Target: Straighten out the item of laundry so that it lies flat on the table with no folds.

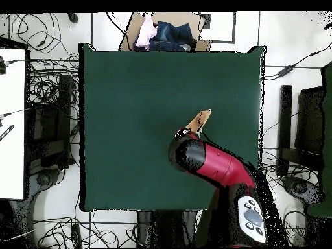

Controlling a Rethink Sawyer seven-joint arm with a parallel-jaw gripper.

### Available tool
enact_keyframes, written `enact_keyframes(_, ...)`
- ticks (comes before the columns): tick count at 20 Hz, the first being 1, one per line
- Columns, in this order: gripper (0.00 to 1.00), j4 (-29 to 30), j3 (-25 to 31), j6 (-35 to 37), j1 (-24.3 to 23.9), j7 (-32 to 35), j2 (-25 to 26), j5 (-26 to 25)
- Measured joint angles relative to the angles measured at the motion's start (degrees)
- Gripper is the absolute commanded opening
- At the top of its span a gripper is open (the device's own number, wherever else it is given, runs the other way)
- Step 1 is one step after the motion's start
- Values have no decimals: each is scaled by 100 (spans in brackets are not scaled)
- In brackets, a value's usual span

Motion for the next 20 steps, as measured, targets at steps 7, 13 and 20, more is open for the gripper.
enact_keyframes(7, 0, 136, 236, -15, -21, 0, -8, 414)
enact_keyframes(13, 0, 208, 346, -80, 47, 0, -4, 783)
enact_keyframes(20, 0, 207, 341, -171, 602, 81, 13, 1319)
